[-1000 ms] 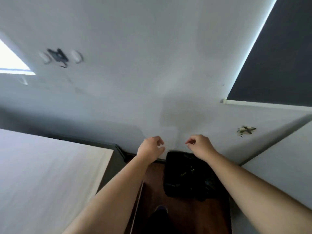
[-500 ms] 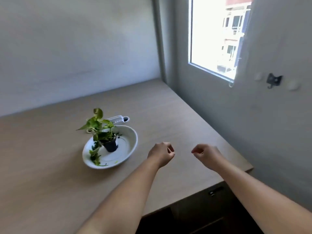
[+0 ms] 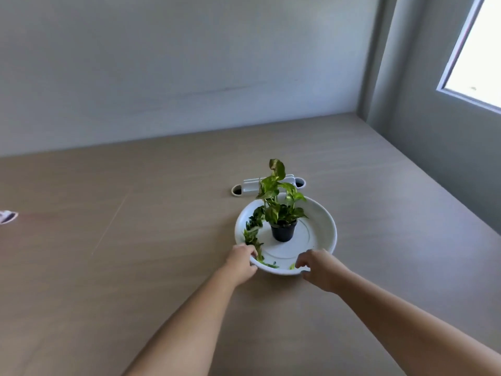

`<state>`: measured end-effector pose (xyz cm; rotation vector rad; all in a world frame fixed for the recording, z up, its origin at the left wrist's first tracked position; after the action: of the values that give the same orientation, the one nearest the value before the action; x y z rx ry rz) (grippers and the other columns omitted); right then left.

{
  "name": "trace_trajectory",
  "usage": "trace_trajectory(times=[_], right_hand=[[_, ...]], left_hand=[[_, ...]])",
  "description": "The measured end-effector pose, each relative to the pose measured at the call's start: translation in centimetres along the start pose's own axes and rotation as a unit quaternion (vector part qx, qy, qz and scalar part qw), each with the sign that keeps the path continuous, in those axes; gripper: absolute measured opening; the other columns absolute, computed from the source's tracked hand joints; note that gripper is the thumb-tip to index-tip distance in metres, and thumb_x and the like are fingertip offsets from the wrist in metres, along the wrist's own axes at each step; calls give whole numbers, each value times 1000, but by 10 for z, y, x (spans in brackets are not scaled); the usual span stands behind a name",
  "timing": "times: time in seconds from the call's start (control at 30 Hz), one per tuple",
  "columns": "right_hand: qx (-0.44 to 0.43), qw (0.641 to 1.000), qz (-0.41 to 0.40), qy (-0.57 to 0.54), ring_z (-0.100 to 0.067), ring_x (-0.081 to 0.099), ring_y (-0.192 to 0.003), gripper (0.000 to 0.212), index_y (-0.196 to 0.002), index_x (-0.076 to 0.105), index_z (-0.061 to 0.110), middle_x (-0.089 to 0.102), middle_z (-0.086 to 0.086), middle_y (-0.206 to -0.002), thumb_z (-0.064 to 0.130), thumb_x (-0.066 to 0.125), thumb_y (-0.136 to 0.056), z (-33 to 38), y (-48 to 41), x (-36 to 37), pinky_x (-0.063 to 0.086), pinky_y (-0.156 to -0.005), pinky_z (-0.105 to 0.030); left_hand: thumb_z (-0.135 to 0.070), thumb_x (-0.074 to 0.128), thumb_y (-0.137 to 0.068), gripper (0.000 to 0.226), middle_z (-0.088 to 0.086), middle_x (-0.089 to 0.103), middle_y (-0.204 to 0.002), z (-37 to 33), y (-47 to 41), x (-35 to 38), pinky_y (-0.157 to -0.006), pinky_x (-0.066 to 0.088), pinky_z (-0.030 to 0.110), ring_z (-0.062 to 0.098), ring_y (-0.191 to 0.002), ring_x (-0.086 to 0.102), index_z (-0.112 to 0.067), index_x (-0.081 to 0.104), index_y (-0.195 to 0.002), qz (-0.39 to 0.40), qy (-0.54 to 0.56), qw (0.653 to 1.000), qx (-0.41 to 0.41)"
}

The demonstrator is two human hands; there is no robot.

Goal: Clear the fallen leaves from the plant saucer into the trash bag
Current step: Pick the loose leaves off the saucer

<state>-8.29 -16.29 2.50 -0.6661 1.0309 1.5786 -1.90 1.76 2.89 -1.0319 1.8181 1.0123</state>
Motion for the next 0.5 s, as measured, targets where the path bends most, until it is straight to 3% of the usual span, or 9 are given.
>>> trace_trajectory(times=[0.13,0.3,0.4,0.5], right_hand=[[12,999,38,22,-24,59,-96,27,-106,63,22,62,-4,-107,19,58,-79,10,-29,27,51,-81,-34],[20,999,27,4,-21,59,-89,25,-94,66,20,63,1,-94,7,55,-76,-6,-37,38,49,-77,-32],[16,999,35,18,-17,57,-87,23,-91,68,17,67,1,-94,2,58,-77,-21,-37,31,47,-77,-29],[33,998,22,56,-20,60,-95,40,-98,69,24,67,1,-104,-5,52,-76,-41,-39,14,49,-82,-29]], left_hand=[[-24,64,-86,40,3,57,-129,19,-26,14,-102,36,30,23,-123,49,-18,58,-125,47,-59,996,44],[-31,65,-84,29,-7,66,-119,22,-42,30,-114,22,43,17,-119,52,-30,68,-113,49,-79,994,61],[-40,68,-81,30,-6,68,-112,9,-41,37,-113,24,39,16,-114,56,-29,70,-108,66,-101,989,91],[-48,68,-79,33,-2,67,-107,-10,-34,47,-102,38,35,18,-107,59,-28,70,-105,83,-88,984,128]])
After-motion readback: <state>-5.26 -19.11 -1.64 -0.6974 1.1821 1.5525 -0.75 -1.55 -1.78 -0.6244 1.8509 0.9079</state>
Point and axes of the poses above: each hand's wrist, its own y-axis away from the middle knuckle, its own x-axis out of the palm, z = x × y, the point moved 6 cm from there along -y, towards the middle knuckle
